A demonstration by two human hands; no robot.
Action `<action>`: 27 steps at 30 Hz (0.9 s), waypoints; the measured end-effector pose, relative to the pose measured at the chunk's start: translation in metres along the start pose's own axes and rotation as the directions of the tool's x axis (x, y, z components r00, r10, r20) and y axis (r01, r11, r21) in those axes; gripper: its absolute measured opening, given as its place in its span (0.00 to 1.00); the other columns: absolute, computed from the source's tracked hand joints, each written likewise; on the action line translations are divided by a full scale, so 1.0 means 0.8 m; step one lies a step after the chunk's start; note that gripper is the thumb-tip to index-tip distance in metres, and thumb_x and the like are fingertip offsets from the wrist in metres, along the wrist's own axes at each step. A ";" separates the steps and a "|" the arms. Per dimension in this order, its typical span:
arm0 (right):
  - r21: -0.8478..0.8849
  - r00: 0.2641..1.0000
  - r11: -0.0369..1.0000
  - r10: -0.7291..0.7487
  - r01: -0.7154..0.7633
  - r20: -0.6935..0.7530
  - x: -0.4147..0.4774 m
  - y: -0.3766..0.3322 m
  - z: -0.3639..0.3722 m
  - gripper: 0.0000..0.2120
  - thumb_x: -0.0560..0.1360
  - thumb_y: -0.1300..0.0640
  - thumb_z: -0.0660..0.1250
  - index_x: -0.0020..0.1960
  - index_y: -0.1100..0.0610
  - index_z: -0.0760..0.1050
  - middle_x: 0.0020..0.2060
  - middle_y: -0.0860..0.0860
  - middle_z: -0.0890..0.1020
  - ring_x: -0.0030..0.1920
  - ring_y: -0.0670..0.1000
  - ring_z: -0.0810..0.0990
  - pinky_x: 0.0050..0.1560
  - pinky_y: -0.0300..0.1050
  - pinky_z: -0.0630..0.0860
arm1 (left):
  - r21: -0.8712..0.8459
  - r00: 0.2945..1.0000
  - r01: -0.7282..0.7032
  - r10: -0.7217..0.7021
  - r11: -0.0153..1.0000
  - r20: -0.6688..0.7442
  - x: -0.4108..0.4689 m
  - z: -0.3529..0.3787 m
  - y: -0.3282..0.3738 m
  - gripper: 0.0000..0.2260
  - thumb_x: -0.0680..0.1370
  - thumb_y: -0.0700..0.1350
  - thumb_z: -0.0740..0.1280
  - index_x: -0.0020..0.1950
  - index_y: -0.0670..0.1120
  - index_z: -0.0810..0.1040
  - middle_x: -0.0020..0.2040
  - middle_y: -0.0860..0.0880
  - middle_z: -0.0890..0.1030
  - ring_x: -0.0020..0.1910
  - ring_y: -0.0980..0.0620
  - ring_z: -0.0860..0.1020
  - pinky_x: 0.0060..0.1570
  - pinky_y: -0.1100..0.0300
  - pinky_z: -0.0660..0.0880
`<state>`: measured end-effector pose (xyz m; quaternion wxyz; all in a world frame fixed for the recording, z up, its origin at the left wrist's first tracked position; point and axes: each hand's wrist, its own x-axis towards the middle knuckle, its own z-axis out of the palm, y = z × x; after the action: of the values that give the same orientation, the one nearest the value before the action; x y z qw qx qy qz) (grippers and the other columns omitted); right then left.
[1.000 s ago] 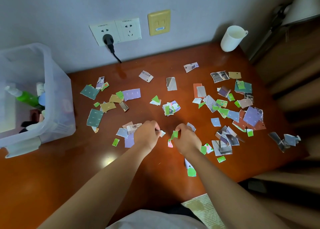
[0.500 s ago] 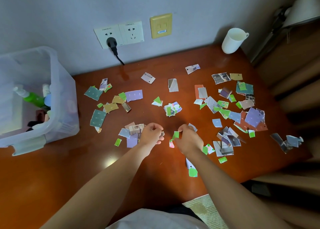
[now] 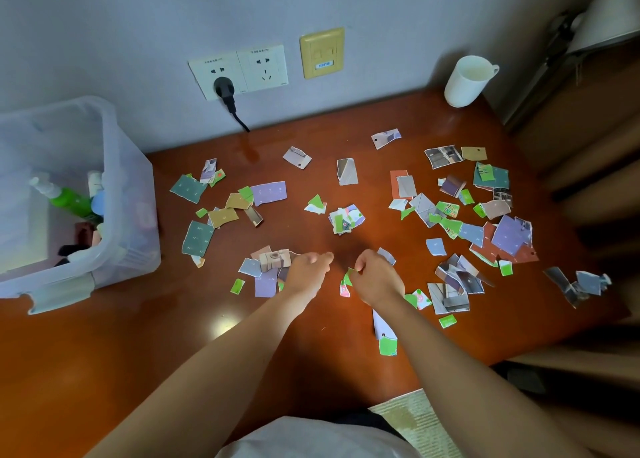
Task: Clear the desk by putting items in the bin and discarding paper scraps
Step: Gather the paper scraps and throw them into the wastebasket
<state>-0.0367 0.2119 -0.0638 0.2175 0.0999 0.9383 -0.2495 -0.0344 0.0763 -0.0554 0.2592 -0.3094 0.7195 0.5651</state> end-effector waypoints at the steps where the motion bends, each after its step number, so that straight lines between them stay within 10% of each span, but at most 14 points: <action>1: 0.035 1.000 0.999 0.004 -0.004 -0.005 -0.001 -0.001 -0.001 0.03 0.76 0.55 0.64 0.45 0.51 0.70 0.40 0.48 0.77 0.40 0.50 0.77 0.39 0.41 0.76 | 0.029 1.000 -0.023 0.023 0.999 -0.002 0.001 -0.003 -0.001 0.11 0.79 0.51 0.62 0.39 0.47 0.74 0.38 0.39 0.75 0.34 0.46 0.76 0.33 0.56 0.75; 3: 0.158 0.999 0.987 0.028 -0.025 -0.017 -0.001 -0.006 -0.002 0.03 0.75 0.55 0.64 0.43 0.53 0.72 0.35 0.48 0.76 0.37 0.48 0.77 0.37 0.40 0.74 | 0.100 0.997 -0.073 0.077 0.992 -0.028 0.002 -0.005 -0.006 0.09 0.78 0.51 0.63 0.45 0.47 0.77 0.52 0.35 0.80 0.50 0.38 0.79 0.45 0.48 0.78; 11: 0.658 0.936 0.669 0.287 -0.347 0.203 -0.005 -0.010 -0.009 0.06 0.73 0.66 0.61 0.44 0.63 0.76 0.33 0.54 0.79 0.36 0.53 0.80 0.33 0.42 0.78 | 0.364 0.964 -0.221 0.260 0.905 -0.060 0.000 -0.022 -0.021 0.08 0.80 0.48 0.62 0.58 0.50 0.75 0.41 0.52 0.79 0.42 0.51 0.81 0.46 0.53 0.77; 15: 0.280 0.981 0.942 0.159 -0.184 0.112 -0.009 -0.005 0.002 0.07 0.79 0.56 0.59 0.45 0.56 0.74 0.36 0.50 0.75 0.37 0.48 0.75 0.37 0.40 0.75 | 0.445 0.947 -0.208 0.293 0.871 -0.131 0.004 -0.034 -0.025 0.08 0.80 0.46 0.61 0.59 0.52 0.71 0.43 0.54 0.79 0.43 0.53 0.80 0.39 0.60 0.71; 20: -0.151 0.998 0.987 0.053 -0.049 0.025 -0.023 -0.007 0.016 0.09 0.74 0.47 0.65 0.50 0.50 0.73 0.44 0.47 0.81 0.44 0.50 0.81 0.44 0.44 0.78 | 0.566 0.933 -0.200 0.333 0.800 -0.140 0.004 -0.040 -0.026 0.12 0.79 0.47 0.63 0.62 0.52 0.69 0.44 0.55 0.79 0.45 0.52 0.79 0.36 0.62 0.69; 27: -0.150 0.999 0.989 -0.004 0.011 0.051 -0.025 -0.018 0.019 0.05 0.75 0.56 0.64 0.48 0.51 0.78 0.45 0.49 0.82 0.45 0.51 0.80 0.45 0.47 0.81 | 0.662 0.923 -0.211 0.370 0.720 -0.107 0.010 -0.049 -0.023 0.16 0.79 0.49 0.64 0.66 0.53 0.68 0.53 0.57 0.82 0.51 0.52 0.80 0.38 0.59 0.72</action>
<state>-0.0178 0.1905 -0.0602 0.2469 0.0733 0.9491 -0.1811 -0.0269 0.0339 -0.0645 0.1705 -0.1489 0.9328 0.2804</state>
